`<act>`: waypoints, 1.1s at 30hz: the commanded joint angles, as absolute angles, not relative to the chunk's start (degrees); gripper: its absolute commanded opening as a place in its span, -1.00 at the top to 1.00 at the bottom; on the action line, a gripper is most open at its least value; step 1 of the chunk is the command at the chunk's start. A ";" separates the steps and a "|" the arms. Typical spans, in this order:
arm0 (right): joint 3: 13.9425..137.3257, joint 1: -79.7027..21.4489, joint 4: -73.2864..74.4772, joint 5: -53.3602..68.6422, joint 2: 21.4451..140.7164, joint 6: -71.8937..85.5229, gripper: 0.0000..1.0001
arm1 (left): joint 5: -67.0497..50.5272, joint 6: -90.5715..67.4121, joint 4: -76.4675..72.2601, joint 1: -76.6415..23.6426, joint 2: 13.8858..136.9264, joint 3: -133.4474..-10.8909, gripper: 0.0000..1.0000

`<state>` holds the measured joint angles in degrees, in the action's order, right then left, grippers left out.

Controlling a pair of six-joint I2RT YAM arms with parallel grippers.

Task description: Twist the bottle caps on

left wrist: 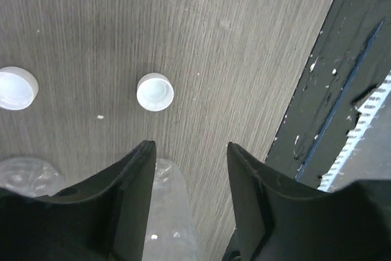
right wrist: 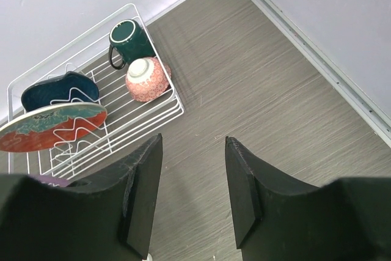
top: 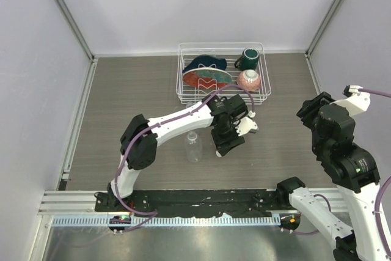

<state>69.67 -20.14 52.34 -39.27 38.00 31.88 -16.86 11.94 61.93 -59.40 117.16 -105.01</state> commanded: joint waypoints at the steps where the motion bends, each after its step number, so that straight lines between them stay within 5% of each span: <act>1: 69.70 -20.30 50.63 -39.38 37.53 33.13 -0.03 | -19.51 10.81 57.22 -59.06 118.65 -105.21 -0.24; 3: 69.43 -20.30 50.36 -38.68 37.27 33.31 -0.04 | -18.73 11.51 56.34 -59.15 119.53 -104.07 -0.48; 8: 68.73 -20.21 49.84 -37.71 36.74 33.57 -0.03 | -16.87 13.09 52.91 -58.36 120.32 -101.43 -0.60; 17: 67.24 -20.30 49.13 -36.12 36.04 34.10 0.04 | -15.29 13.62 51.33 -57.83 121.90 -100.55 0.00; 33: 65.74 -20.13 48.69 -35.24 35.51 34.54 0.15 | -14.50 13.62 48.78 -57.57 123.66 -97.91 0.14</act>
<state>65.82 -20.14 50.83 -35.42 36.21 33.63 -14.94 12.93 50.81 -57.95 123.04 -98.28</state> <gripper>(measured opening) 0.433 0.447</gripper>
